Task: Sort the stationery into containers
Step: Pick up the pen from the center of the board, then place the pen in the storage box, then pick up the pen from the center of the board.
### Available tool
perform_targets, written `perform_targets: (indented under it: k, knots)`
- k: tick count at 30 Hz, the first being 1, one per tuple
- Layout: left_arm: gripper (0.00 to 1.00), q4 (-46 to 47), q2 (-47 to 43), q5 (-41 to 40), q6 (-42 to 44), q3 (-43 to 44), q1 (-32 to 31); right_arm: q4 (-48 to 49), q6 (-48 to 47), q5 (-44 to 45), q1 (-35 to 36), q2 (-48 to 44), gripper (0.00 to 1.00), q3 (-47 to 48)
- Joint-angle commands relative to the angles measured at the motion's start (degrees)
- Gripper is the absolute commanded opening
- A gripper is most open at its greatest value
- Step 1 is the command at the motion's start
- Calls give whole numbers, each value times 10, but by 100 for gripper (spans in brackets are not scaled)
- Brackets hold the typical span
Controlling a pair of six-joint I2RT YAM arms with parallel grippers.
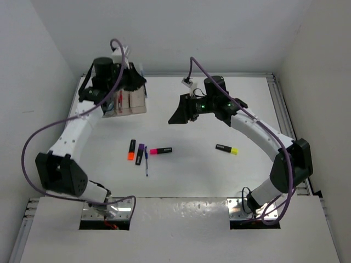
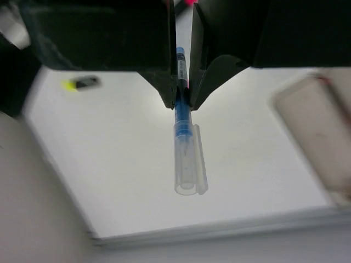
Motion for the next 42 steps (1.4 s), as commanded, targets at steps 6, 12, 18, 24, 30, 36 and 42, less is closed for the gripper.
perform_targets:
  k: [6,12,18,24,30,36,42]
  knots:
    - [0,-212,265,-246,197,254,71,-108,-197,126,4,-39,46,-32]
    - [2,-229,399,-292,210,394,89,-126,-241,156,19,-44,46,-56]
    - [19,-263,476,-285,208,467,101,-115,-226,184,32,-34,46,-67]
    - [47,-247,471,-256,176,443,109,-89,-138,254,102,34,46,-27]
    - [49,-213,376,-188,140,400,149,-146,62,439,174,138,45,75]
    - [50,-191,226,-108,95,308,185,-160,103,605,285,195,43,129]
    - [52,-201,100,-104,78,192,230,-211,148,650,345,270,42,200]
